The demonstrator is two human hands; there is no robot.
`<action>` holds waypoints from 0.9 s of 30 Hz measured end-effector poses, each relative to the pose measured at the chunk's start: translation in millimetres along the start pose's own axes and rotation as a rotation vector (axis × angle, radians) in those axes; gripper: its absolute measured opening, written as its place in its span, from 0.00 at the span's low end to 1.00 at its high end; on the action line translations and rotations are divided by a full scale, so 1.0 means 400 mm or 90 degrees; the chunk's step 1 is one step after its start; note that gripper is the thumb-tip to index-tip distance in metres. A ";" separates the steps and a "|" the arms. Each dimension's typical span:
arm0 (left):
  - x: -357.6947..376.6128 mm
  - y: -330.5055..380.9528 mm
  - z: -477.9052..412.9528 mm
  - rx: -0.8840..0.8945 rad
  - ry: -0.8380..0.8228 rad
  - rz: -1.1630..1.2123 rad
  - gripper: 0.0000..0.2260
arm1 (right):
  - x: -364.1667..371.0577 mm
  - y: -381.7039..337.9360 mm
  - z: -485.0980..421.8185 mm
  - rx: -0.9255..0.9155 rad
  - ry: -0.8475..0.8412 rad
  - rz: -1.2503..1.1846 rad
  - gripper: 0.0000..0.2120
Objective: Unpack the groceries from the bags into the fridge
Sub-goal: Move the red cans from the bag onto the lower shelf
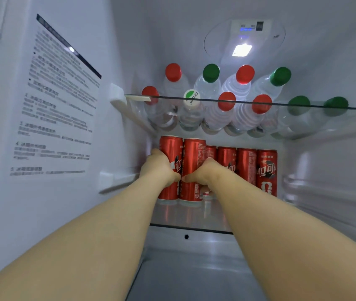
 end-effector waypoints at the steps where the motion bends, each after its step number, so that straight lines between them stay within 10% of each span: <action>1: 0.004 -0.001 -0.009 -0.005 -0.001 -0.008 0.32 | -0.001 0.001 -0.008 0.004 -0.005 0.005 0.38; 21: 0.038 -0.042 -0.078 -0.033 -0.009 -0.086 0.25 | 0.025 0.049 -0.051 -0.073 -0.010 -0.044 0.21; 27: 0.046 -0.042 -0.077 0.001 0.027 -0.137 0.37 | 0.034 0.044 -0.061 -0.071 -0.031 -0.070 0.16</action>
Point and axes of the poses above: each hand's wrist, its own z-axis away from the middle knuckle, its own x-axis out of the palm, y = z × x, the point moved 1 cm from there along -z, towards the middle knuckle, and after that the axes turned 7 degrees about z, right-handed, at the moved point
